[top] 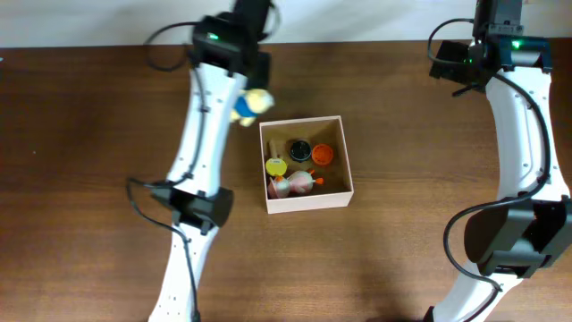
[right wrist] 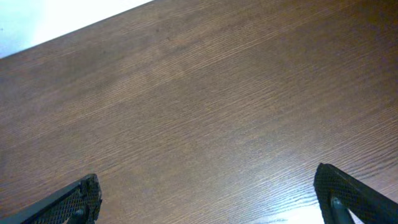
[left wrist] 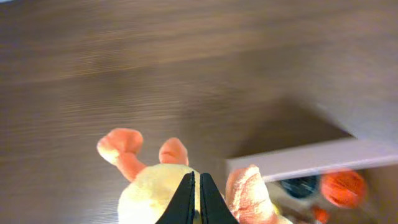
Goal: Pack container
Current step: 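Carry the plush bunny with the left gripper over the box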
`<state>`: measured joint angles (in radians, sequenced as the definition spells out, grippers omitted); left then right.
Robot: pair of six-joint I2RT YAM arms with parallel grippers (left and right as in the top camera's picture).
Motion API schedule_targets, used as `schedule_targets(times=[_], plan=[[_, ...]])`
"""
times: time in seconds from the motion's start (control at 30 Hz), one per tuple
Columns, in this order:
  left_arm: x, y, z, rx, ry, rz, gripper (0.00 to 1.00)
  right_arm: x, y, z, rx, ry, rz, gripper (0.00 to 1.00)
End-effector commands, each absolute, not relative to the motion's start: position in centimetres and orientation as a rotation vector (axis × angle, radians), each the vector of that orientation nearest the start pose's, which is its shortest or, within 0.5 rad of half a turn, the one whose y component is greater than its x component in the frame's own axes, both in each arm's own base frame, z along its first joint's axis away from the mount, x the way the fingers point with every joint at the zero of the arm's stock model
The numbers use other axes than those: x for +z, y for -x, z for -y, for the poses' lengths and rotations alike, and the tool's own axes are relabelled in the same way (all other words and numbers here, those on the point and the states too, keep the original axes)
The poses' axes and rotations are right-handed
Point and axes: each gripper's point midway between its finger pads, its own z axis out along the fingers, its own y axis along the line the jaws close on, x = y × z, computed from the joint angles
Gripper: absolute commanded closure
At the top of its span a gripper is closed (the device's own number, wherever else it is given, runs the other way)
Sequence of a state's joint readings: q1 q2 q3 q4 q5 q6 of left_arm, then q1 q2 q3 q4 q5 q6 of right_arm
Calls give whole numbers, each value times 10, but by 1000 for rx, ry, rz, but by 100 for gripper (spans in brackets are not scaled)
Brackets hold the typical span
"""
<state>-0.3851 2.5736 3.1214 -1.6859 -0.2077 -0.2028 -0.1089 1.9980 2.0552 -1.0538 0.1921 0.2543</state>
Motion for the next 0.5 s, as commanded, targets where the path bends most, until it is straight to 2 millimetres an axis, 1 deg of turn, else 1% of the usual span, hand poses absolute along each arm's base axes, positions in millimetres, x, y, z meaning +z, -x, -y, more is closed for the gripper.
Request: schedule_targets(times=[0.0, 0.13, 0.3, 0.37, 0.47], plan=[[222, -482, 202, 46, -262, -2636, 98, 226, -497, 89, -190, -529, -2489, 1], [222, -460, 248, 16, -390, -2619, 98, 226, -497, 89, -190, -529, -2489, 1], [224, -436, 288, -21, -484, -2599, 98, 226, -497, 89, -190, -529, -2489, 1], [226, -429, 297, -18, -511, -2587, 98, 226, -497, 89, -190, -529, -2489, 1], [229, -426, 301, 30, -525, -2560, 98, 226, -497, 89, -190, -529, -2489, 1]])
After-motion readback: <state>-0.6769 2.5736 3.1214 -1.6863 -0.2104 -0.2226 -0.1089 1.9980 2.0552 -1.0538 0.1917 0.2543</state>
